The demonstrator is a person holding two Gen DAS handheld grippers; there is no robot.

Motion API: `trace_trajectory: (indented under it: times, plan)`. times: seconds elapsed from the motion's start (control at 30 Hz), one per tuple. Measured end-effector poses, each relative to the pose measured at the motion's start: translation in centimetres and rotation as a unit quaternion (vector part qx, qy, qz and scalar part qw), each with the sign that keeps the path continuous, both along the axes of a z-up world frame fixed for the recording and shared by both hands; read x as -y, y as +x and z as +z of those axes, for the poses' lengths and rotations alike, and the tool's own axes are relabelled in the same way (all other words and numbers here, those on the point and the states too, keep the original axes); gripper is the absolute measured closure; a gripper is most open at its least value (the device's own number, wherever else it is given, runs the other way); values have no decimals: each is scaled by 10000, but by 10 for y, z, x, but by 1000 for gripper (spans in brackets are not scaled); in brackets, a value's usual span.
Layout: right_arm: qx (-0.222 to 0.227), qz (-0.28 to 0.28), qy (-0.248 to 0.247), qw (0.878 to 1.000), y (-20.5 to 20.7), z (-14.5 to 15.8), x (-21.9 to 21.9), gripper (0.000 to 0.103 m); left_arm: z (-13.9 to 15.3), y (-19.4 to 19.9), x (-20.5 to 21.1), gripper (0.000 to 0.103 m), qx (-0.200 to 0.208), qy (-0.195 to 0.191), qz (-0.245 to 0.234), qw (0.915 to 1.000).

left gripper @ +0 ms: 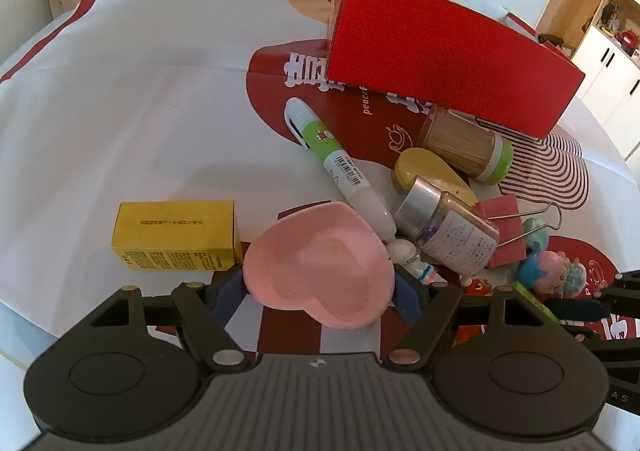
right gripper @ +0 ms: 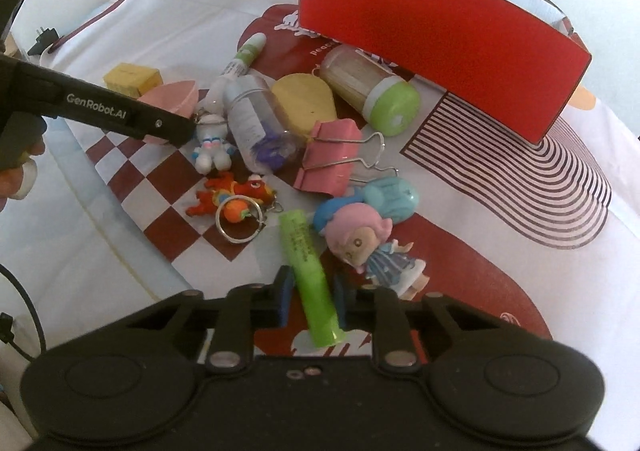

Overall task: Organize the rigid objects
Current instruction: 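Carry the pink heart dish and green highlighter into the red box with both tools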

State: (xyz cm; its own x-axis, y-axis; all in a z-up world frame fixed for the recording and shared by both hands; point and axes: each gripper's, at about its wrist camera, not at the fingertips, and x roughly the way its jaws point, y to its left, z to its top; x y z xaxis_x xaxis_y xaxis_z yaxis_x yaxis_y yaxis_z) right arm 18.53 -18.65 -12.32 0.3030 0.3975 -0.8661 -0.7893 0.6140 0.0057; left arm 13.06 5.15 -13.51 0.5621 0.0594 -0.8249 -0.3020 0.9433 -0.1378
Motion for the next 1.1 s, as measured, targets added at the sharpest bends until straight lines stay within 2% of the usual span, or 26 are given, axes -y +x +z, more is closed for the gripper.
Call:
trace_trajectory:
  times: [0.23,0.43,0.6,0.83,1.1]
  plan:
    - [-86,-148,188,9997,-4,12,6,88,6,-8,-2,27,111,82,51,9999]
    - [-70,-283,466,9985,-5,35,14,88,22,-16,5,27,260,239,-71,9993]
    - [-98,-492,720,9961,2,60,21,88,38,-20,9,27,255,186,-117,9994]
    - [29,-661,1005,9927,27,97,24,88,74,-11,16,27,468,212,-354,9981]
    - [262,-864,1298,9874,72,138,22,88,112,26,22,27,828,363,-627,9939]
